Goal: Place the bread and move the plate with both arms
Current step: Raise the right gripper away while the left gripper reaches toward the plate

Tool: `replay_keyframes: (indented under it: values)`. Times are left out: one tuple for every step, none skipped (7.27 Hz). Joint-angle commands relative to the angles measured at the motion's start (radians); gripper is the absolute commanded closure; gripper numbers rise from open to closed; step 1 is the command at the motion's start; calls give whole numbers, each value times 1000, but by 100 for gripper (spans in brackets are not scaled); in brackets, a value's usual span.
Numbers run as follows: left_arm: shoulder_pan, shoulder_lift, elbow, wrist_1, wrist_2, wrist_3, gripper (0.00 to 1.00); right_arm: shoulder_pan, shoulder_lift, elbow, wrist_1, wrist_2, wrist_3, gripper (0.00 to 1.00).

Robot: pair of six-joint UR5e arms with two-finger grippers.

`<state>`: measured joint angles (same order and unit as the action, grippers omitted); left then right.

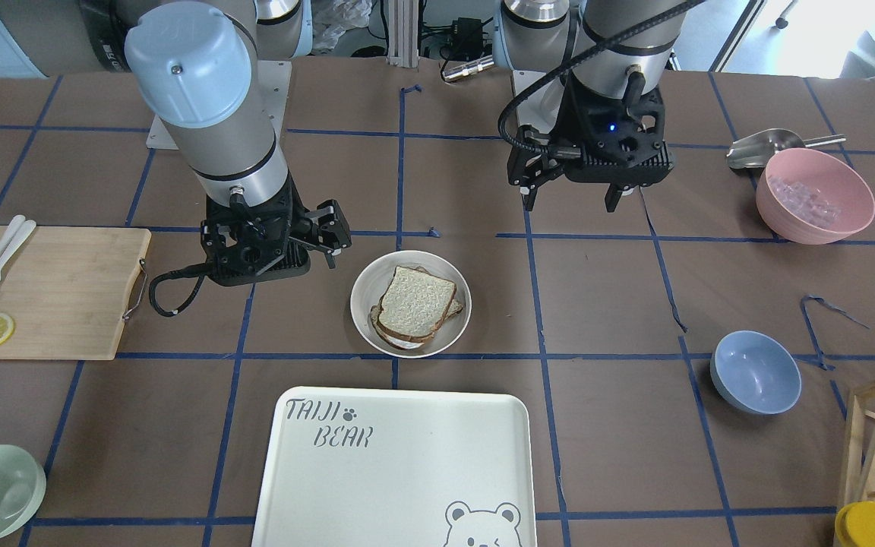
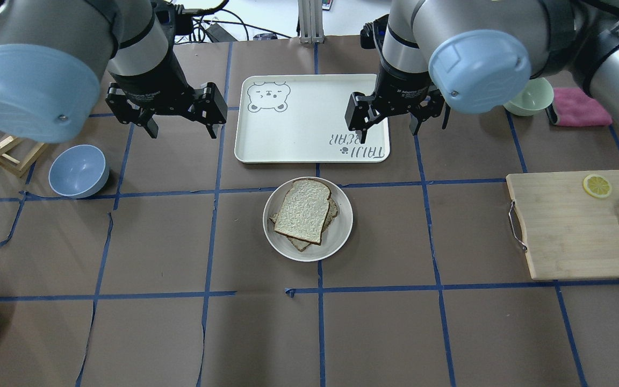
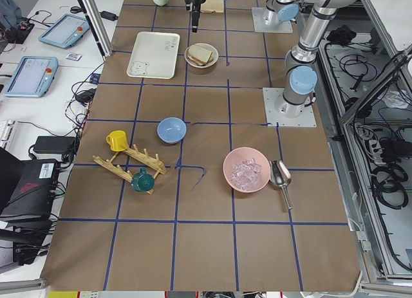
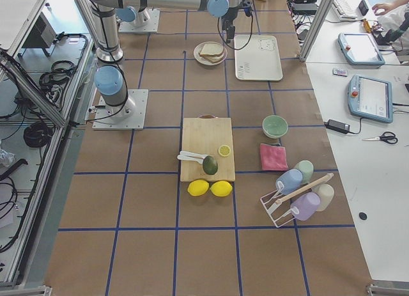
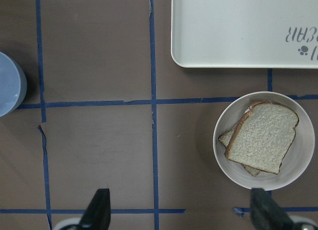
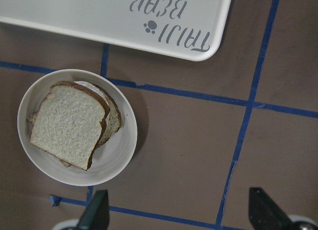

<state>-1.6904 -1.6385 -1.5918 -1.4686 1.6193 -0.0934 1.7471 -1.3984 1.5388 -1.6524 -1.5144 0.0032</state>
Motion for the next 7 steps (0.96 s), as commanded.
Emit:
replay_keyframes:
  values:
    - [-3, -70, -139, 165, -7, -2, 0, -3, -115, 13, 71, -13, -9, 0]
    - [-3, -84, -213, 265, -24, 4, 0, -6, -111, 12, 98, -12, 0, 0]
    - [-5, -105, -270, 307, -24, 6, 0, -32, -64, 11, 106, 5, -2, 0]
    - [-8, -133, -314, 361, -26, 6, 0, -63, -47, 38, 96, 43, -8, 0]
    - [-17, -164, -339, 420, -27, 4, 0, -87, -36, 58, -5, 48, -3, 0]
    - [-40, -205, -355, 491, -26, 4, 0, -100, -22, 58, -44, 43, 0, 0]
    - [-54, -240, -381, 583, -26, -5, 0, -110, -25, 61, -79, 36, 4, 0]
